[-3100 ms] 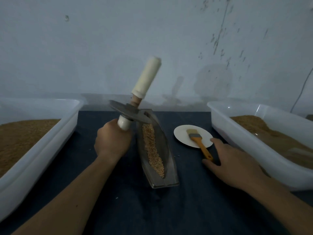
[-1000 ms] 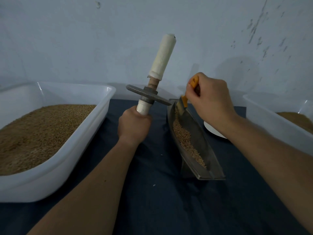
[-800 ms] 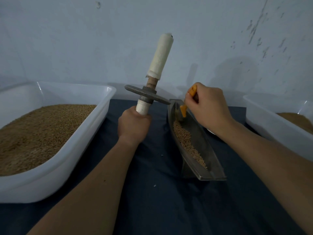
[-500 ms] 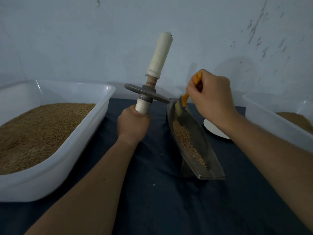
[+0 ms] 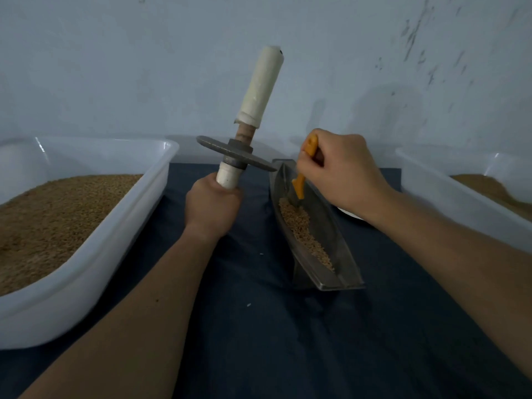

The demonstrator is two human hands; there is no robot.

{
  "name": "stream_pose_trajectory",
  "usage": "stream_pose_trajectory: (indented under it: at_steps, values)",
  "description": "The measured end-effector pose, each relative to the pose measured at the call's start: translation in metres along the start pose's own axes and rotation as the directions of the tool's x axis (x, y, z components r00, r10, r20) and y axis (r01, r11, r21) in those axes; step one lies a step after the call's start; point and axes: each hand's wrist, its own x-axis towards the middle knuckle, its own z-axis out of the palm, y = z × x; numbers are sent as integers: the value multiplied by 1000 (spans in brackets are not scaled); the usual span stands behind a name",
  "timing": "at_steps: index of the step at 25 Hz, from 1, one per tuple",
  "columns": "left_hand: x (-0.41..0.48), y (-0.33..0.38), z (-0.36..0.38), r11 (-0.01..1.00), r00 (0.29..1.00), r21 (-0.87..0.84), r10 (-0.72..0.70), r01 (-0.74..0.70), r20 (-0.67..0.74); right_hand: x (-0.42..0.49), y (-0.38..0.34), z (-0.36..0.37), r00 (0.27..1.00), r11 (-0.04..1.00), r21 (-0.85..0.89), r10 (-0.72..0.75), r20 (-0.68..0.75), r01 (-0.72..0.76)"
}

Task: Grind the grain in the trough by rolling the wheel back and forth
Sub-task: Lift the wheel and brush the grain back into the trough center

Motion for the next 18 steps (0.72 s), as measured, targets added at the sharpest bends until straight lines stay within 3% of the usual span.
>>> stream_pose_trajectory:
  at_steps: [5,9,12,18]
  values:
    - [1,0,0,1000,1000,-11,8,-8,12,-18,-31,-72,990,993,119,-6,-140,23]
    - [1,-1,-1,1000,1000,-12,12,-11,18,-38,-61,-113,998,990,135,-34,-52,40]
    - [0,-2,-1,1000,1000,4,28,-28,14,-51,-68,-106,997,991,131,-50,57,42]
    - [-1,1,-1,999,999,14,32,-32,11,-59,-49,-58,998,996,74,-52,45,49]
